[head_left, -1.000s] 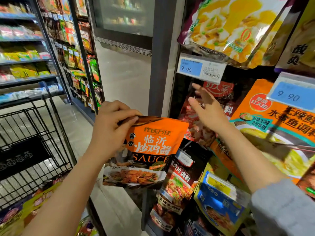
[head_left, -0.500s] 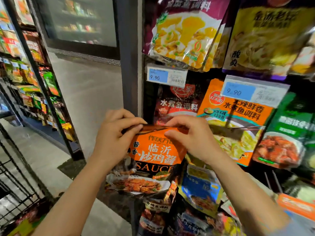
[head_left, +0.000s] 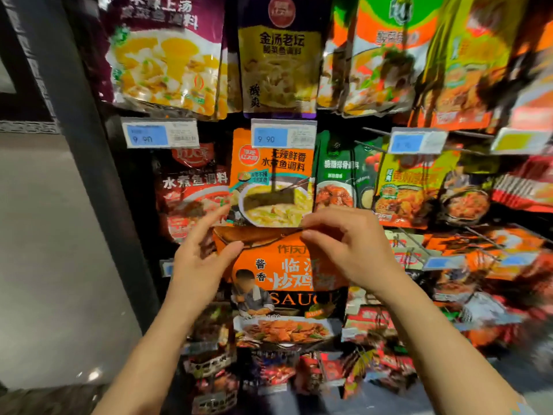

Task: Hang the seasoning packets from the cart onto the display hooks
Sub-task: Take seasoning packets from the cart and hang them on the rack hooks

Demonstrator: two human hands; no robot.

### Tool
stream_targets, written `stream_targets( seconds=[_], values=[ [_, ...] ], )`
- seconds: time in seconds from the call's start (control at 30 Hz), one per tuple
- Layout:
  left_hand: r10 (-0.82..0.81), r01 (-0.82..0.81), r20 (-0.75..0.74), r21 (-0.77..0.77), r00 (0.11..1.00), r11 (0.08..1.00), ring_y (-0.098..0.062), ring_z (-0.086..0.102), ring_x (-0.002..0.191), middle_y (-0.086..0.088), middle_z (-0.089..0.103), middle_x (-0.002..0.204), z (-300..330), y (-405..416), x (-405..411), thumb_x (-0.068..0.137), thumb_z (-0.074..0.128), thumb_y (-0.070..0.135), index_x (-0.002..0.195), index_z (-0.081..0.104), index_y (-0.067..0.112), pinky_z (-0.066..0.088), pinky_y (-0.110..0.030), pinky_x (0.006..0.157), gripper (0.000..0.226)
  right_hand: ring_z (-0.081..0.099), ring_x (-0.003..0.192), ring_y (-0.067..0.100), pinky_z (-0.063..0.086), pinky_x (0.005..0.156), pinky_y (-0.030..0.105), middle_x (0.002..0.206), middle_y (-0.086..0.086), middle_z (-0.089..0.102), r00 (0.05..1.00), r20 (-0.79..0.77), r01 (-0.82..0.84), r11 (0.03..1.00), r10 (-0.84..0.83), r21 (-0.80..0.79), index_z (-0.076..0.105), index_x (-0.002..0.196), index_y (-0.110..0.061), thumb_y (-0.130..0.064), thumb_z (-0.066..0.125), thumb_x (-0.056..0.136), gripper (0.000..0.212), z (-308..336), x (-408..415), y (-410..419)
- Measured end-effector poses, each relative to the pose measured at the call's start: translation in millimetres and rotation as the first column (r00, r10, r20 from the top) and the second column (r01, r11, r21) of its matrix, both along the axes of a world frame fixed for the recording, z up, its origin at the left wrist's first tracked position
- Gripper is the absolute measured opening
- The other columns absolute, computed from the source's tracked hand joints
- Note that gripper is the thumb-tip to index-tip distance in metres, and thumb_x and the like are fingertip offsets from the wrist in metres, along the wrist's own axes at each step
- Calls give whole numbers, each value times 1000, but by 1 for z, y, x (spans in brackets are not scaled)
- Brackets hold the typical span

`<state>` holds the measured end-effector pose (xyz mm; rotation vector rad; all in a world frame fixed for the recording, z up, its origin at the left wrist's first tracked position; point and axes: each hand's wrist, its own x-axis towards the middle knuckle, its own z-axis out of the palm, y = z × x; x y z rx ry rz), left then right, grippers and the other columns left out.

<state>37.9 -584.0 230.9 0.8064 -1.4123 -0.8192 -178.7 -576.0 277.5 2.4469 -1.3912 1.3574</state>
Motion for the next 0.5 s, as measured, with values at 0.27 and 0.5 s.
stream_targets(
  seconds=[0.27,0.5],
  values=[
    [-157,151,-83,-73,984,986,-17,70,88,-3,73,98,27,-1,-60,75,71,8,106,60,52,59,-39,72,55,62,83,-6,43,74,6,83,-21,66,956,240,158,985,-171,72,72,83,-28,-17,77,76,15,12,-58,44],
    [-214,196,-143,-129,966,972,-23,71,78,-7,74,89,71,4,-84,69,76,10,109,58,41,57,-33,63,54,65,82,-1,48,73,16,79,-20,70,918,365,149,988,-155,45,72,81,-31,-16,77,77,16,37,-84,53]
  ],
)
